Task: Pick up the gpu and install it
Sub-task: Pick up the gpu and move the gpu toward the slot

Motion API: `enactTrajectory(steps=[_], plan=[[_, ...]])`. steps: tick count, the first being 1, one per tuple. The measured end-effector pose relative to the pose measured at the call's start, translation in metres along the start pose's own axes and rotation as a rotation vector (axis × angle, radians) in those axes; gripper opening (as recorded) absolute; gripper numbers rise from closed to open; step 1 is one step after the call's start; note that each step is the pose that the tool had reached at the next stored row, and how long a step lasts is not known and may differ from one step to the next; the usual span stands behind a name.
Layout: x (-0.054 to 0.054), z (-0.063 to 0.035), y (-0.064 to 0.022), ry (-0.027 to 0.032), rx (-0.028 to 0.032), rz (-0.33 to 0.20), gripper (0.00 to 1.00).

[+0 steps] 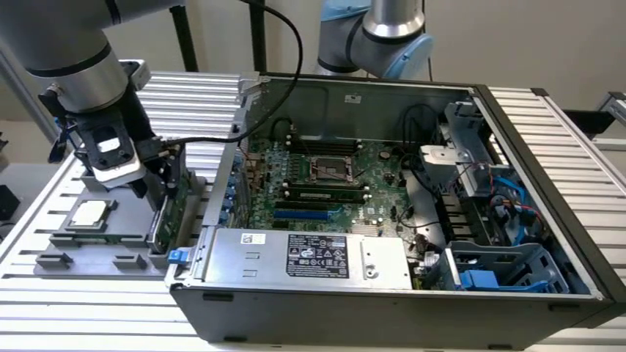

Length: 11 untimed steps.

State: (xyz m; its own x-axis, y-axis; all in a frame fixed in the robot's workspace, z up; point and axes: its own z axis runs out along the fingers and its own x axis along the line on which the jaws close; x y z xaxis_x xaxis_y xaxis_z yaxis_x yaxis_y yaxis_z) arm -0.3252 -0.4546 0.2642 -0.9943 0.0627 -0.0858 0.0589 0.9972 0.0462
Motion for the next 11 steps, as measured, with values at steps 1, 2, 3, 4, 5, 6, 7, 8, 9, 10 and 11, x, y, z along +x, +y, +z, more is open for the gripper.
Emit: enactTrajectory(steps=[1, 2, 3, 4, 5, 6, 7, 8, 9, 10, 11], plan=[[0.0, 0.0016, 0.0002, -0.0027, -0.0002, 0.0, 1.0], [0.0, 0.0035, 0.0004, -0.0042, -0.0003, 0.0, 1.0], [0.001, 0.0053, 0.0007, -0.0052, -0.0004, 0.0, 1.0], [0.001, 0.0071, 0.0012, -0.0058, -0.0005, 0.0, 1.0], [0.001, 0.0089, 0.0018, -0.0061, -0.0004, 0.0, 1.0], [0.001, 0.0108, 0.0024, -0.0064, -0.0005, 0.0, 1.0], [0.001, 0.0126, 0.003, -0.0066, -0.0004, 0.0, 1.0], [0.002, 0.0146, 0.0035, -0.007, -0.0005, 0.0, 1.0], [0.002, 0.0163, 0.0038, -0.0078, -0.0006, 0.0, 1.0], [0.002, 0.0181, 0.0039, -0.0087, -0.0006, 0.0, 1.0], [0.002, 0.02, 0.004, -0.0099, -0.0007, 0.0, 1.0]])
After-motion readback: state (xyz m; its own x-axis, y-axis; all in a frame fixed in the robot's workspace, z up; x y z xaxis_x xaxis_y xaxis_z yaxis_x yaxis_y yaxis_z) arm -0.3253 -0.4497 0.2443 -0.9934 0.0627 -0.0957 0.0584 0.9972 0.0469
